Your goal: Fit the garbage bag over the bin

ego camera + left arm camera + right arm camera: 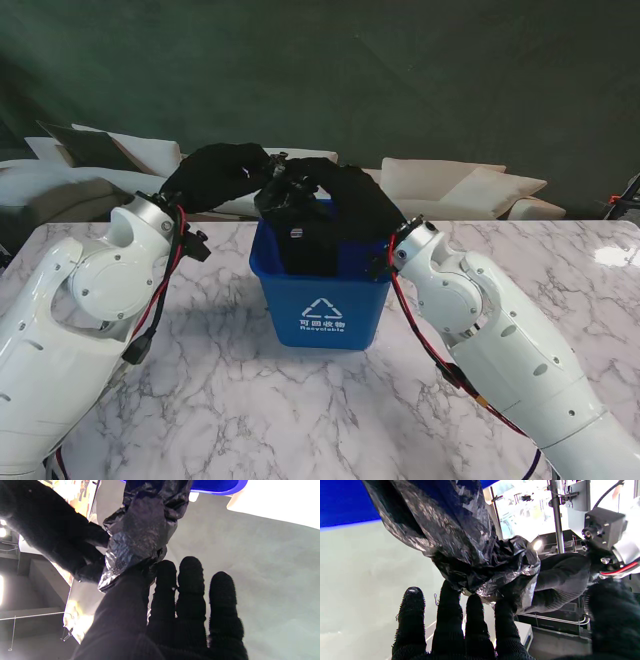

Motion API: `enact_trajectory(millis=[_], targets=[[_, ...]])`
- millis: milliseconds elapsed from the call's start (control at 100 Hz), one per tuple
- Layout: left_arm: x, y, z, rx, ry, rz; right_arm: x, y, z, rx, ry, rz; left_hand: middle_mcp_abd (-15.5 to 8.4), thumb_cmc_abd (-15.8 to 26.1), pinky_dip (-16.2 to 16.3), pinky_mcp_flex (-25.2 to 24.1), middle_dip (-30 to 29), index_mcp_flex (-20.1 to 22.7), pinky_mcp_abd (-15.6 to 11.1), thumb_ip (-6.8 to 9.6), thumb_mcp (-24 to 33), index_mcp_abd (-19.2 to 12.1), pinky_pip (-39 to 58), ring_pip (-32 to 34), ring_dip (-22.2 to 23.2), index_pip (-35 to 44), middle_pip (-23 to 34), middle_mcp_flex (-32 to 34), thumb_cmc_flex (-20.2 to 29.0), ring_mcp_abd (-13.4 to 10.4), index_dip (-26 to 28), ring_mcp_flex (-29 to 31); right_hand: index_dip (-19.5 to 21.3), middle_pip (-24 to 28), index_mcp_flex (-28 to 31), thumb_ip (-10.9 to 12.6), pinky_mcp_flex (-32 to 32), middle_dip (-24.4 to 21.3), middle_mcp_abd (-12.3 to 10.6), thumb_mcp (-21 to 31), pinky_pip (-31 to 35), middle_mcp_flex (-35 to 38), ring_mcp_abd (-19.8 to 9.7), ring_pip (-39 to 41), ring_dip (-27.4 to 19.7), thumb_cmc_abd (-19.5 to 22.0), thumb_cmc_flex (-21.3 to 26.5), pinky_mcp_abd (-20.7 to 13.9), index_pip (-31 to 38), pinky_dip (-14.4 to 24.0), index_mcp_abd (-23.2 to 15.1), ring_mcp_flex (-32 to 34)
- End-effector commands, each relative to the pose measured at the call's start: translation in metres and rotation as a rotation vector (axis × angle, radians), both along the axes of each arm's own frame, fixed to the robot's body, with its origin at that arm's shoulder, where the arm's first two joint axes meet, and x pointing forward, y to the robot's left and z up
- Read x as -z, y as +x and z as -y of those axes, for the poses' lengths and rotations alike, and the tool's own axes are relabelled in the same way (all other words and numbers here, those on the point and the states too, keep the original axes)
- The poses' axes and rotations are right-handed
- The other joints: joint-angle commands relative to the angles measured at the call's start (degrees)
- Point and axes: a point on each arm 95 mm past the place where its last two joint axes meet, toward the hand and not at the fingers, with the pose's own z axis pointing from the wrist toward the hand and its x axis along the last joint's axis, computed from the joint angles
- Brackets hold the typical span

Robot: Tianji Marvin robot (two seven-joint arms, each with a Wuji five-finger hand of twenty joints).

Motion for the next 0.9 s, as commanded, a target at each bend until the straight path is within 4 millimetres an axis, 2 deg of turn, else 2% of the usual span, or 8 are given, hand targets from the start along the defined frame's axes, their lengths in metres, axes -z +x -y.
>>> enact_trajectory(millis=[0, 90, 160, 250, 490, 640, 760, 890], targets=[[0.000, 0.002, 0.003, 0.006, 0.014, -0.015, -0.004, -0.001, 0.006, 0.009, -0.008, 0.019, 0.3, -0.4, 0.0, 0.1, 0.7, -0.4, -1.5, 1.00, 1.3, -1.9, 2.3, 1.5, 0.7, 1.4, 1.6, 0.5, 3.2, -1.5, 0.6, 1.0, -1.7, -2.1, -2.3, 0.7, -1.5, -0.9, 0.7, -0.3, -1.9, -1.9, 0.6, -2.7, -1.7, -1.8, -2.8, 0.4, -1.4, -1.0, 1.5, -2.0], [-0.002, 0.004, 0.004, 0.008, 0.019, -0.017, -0.009, -0.004, 0.011, 0.011, -0.025, 0.012, 0.3, -0.5, 0.0, 0.1, 0.6, -0.5, -1.5, 0.98, 1.3, -1.9, 2.3, 1.6, 0.6, 1.5, 1.6, 0.4, 3.2, -1.5, 0.6, 1.0, -2.3, -2.6, -3.2, 0.6, -2.2, -1.0, 1.6, 0.0, -2.5, -2.9, 1.4, -3.2, -1.9, -1.9, -3.6, 0.9, -2.1, -1.4, 2.5, -3.0], [-0.003, 0.004, 0.006, 0.009, 0.020, -0.016, -0.012, -0.006, 0.016, 0.009, -0.043, -0.014, 0.2, -0.4, 0.0, 0.1, 0.6, -0.5, -1.5, 0.96, 1.3, -1.9, 2.3, 1.6, 0.6, 1.5, 1.6, 0.4, 3.1, -1.6, 0.5, 1.0, -4.5, -6.7, -3.0, 0.3, -2.1, -2.9, 7.2, -0.8, -4.7, -4.7, 4.0, -5.3, -3.9, -1.5, -1.3, 1.5, -4.7, -2.9, 7.2, -3.3], [-0.004, 0.005, 0.008, 0.012, 0.025, -0.016, -0.014, -0.008, 0.023, 0.016, -0.060, -0.024, 0.1, -0.4, 0.0, 0.0, 0.6, -0.5, -1.6, 0.93, 1.4, -2.0, 2.2, 1.5, 0.5, 1.6, 1.7, 0.4, 3.1, -1.6, 0.5, 0.9, -6.0, -9.5, -2.4, 0.3, -2.1, -4.2, 9.6, -1.0, -5.8, -5.0, 5.2, -6.2, -5.2, -1.9, -1.0, 1.9, -6.0, -4.2, 9.9, -3.4], [-0.009, 0.005, 0.019, 0.052, 0.069, -0.016, -0.021, -0.015, 0.050, 0.068, -0.076, 0.041, -0.2, -0.1, -0.1, -0.2, 0.7, -0.9, -1.8, 0.70, 1.3, -2.5, 2.0, 1.3, 0.4, 1.9, 1.7, 0.1, 3.1, -1.8, 0.7, 0.8, -3.8, -8.5, 4.1, 1.8, -1.0, -3.4, 6.4, 3.1, -4.2, 0.7, 2.4, -4.7, -4.3, -5.5, 6.7, 2.0, -3.6, -4.3, 7.7, -1.9], [-0.010, 0.003, 0.030, 0.087, 0.071, -0.007, -0.026, -0.017, 0.059, 0.097, -0.076, 0.052, -0.5, 0.2, -0.1, -0.5, 0.7, -1.2, -2.0, 0.53, 1.3, -3.0, 1.7, 1.1, 0.3, 2.1, 1.6, -0.1, 3.2, -1.9, 0.8, 0.4, 1.9, -4.8, 2.7, 2.5, -1.1, -1.5, 2.6, 13.6, -3.0, -0.7, 1.2, -4.2, -3.6, -3.9, 14.1, 1.8, -3.5, -4.8, 2.9, -1.9], [-0.009, 0.000, 0.038, 0.121, 0.069, 0.007, -0.030, -0.014, 0.059, 0.113, -0.080, 0.053, -1.1, 0.5, -0.2, -1.0, 0.8, -1.6, -2.1, 0.31, 1.1, -3.6, 1.3, 0.7, 0.2, 2.5, 1.2, -0.4, 3.3, -2.0, 1.1, -0.1, 1.7, -3.8, -1.6, 1.7, -2.2, -1.2, 1.3, 12.0, -3.4, -2.7, 1.3, -4.1, -3.2, -3.7, 12.1, 2.1, -7.2, -5.0, -1.7, -3.2], [-0.007, -0.004, 0.042, 0.149, 0.068, 0.023, -0.038, -0.005, 0.052, 0.115, -0.102, 0.046, -1.3, 0.7, -0.2, -1.2, 0.9, -2.1, -2.1, 0.15, 1.0, -3.9, 1.1, 0.3, 0.1, 2.7, 0.7, -0.6, 3.5, -1.9, 1.6, -0.4, 1.7, -4.1, -1.1, 1.0, -3.2, -1.4, 1.6, 7.3, -4.2, -3.8, 1.5, -4.5, -3.1, -5.1, 6.3, 2.4, -7.5, -5.2, -0.3, -4.4]])
